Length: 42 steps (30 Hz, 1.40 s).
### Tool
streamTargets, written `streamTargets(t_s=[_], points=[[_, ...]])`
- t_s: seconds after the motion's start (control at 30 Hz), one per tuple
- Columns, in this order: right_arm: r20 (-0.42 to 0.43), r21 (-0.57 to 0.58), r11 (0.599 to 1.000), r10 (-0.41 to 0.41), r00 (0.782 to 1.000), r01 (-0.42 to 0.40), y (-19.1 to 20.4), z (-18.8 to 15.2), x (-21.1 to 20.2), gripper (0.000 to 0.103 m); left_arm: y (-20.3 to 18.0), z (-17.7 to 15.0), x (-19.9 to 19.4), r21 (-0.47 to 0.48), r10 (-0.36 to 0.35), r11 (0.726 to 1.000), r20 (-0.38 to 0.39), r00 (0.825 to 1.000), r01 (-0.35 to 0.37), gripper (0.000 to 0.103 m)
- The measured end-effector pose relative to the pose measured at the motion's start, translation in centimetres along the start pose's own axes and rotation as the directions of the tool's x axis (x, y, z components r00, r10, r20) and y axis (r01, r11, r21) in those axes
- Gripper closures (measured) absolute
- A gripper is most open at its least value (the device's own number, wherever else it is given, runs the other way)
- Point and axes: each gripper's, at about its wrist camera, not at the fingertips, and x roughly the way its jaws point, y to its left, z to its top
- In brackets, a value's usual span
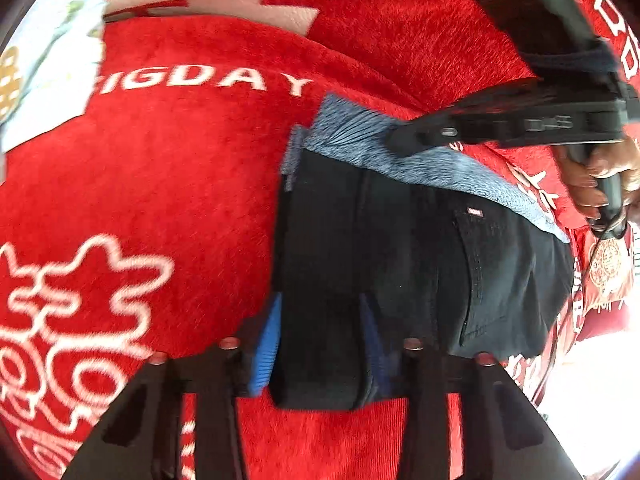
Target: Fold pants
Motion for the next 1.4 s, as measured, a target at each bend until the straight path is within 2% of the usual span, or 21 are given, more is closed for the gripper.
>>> streamTargets(t_s=[0.13,0.2,0.3,0.37,0.43,0.47,0.5,0.53,0.7,0.8,0.87,0.93,1.0,1.03,1.07,1.13,1.2,1.23,1.3,1.37,1.4], points=[[-0.01,-0.049,0.998,0.045,0.999,-0.046,2.3,0.4,-0.4,0.1,0.6,-1.4,-1.4,0.001,0.035,0.999,-0.004,0.999,-0.035,0.063],[-0.026,-0.011,1.0,-0.01,1.0,0.01,1.2,0.9,1.4,0.1,0.7,-2.1,-1.3,-0.003,0.123,0.992,0.0,0.992,-0.123,0.063],[-0.076,0.068,0.993,-0.095,0.993,0.1,-1.1,1.2,5.3,0.098,1.0,-2.2,-1.6,-0.044,0.162,0.986,0.006,0.987,-0.162,0.051],[-0.022,0.128,0.987,-0.092,0.995,0.094,-1.4,0.6,4.9,0.093,1.1,-2.1,-2.5,-0.061,0.164,0.985,0.031,0.986,-0.162,0.051],[0.042,0.179,0.979,-0.109,0.993,0.1,-1.5,-0.8,3.1,0.074,0.3,-1.4,-3.1,-0.06,0.163,0.985,0.05,0.985,-0.16,0.051],[0.057,0.193,0.975,-0.125,0.99,0.112,-1.5,-1.5,2.2,0.072,-0.3,-1.1,-3.3,-0.055,0.162,0.986,0.055,0.985,-0.159,0.046],[0.069,0.211,0.969,-0.149,0.986,0.131,-1.6,-2.4,1.3,0.072,-1.1,-0.7,-3.4,-0.047,0.157,0.987,0.065,0.985,-0.154,0.031],[0.09,0.254,0.956,-0.171,0.981,0.143,-2.2,-4.0,-0.3,0.072,-1.8,-0.3,-3.6,-0.041,0.149,0.988,0.088,0.985,-0.146,0.027],[0.207,0.469,0.882,-0.156,0.966,0.042,-4.6,-12.7,-6.6,0.072,-6.6,2.7,-2.2,0.002,0.122,0.992,0.111,0.986,-0.123,0.027],[0.299,0.618,0.782,-0.144,0.943,-0.077,-5.9,-21.2,-10.3,0.072,-10.1,3.5,0.2,0.018,0.097,0.995,0.081,0.992,-0.099,0.027],[0.322,0.735,0.665,-0.164,0.933,-0.136,-7.0,-28.2,-11.8,0.072,-12.1,3.6,2.0,0.034,0.127,0.991,0.056,0.99,-0.129,0.027],[0.321,0.826,0.535,-0.191,0.928,-0.175,-7.5,-34.9,-12.0,0.07,-13.4,3.3,5.0,0.054,0.225,0.973,0.018,0.974,-0.226,0.027],[0.338,0.868,0.442,-0.192,0.921,-0.226,-7.5,-39.6,-11.7,0.07,-13.6,2.9,6.4,0.03,0.25,0.968,0.027,0.968,-0.251,0.018],[0.354,0.889,0.373,-0.19,0.916,-0.266,-7.6,-42.6,-11.4,0.07,-13.9,2.9,6.5,0.03,0.25,0.968,0.039,0.968,-0.251,0.017],[0.372,0.894,0.336,-0.185,0.91,-0.297,-7.7,-44.1,-11.1,0.069,-14.1,2.9,6.6,0.04,0.268,0.962,0.035,0.963,-0.269,0.017],[0.424,0.887,0.286,-0.188,0.886,-0.363,-7.8,-46.2,-10.3,0.068,-14.2,3.0,6.7,0.039,0.271,0.962,0.028,0.962,-0.272,0.017],[0.487,0.863,0.261,-0.206,0.849,-0.432,-8.5,-47.6,-9.8,0.068,-14.2,3.2,6.8,0.043,0.272,0.961,0.022,0.962,-0.273,0.017],[0.499,0.859,0.246,-0.214,0.84,-0.448,-8.8,-47.9,-9.5,0.068,-14.4,3.2,6.9,0.05,0.279,0.959,0.02,0.96,-0.28,0.017],[0.527,0.849,0.177,-0.226,0.819,-0.497,-9.9,-48.8,-8.5,0.068,-14.6,3.3,7.2,0.059,0.293,0.954,0.02,0.956,-0.294,0.017],[0.572,0.82,0.136,-0.236,0.786,-0.556,-10.6,-49.0,-7.8,0.068,-14.7,3.4,7.2,0.062,0.299,0.952,0.021,0.954,-0.3,0.017],[0.578,0.815,0.132,-0.242,0.779,-0.563,-10.8,-48.9,-7.9,0.077,-14.9,3.4,7.3,0.062,0.301,0.951,0.022,0.953,-0.302,0.017]])
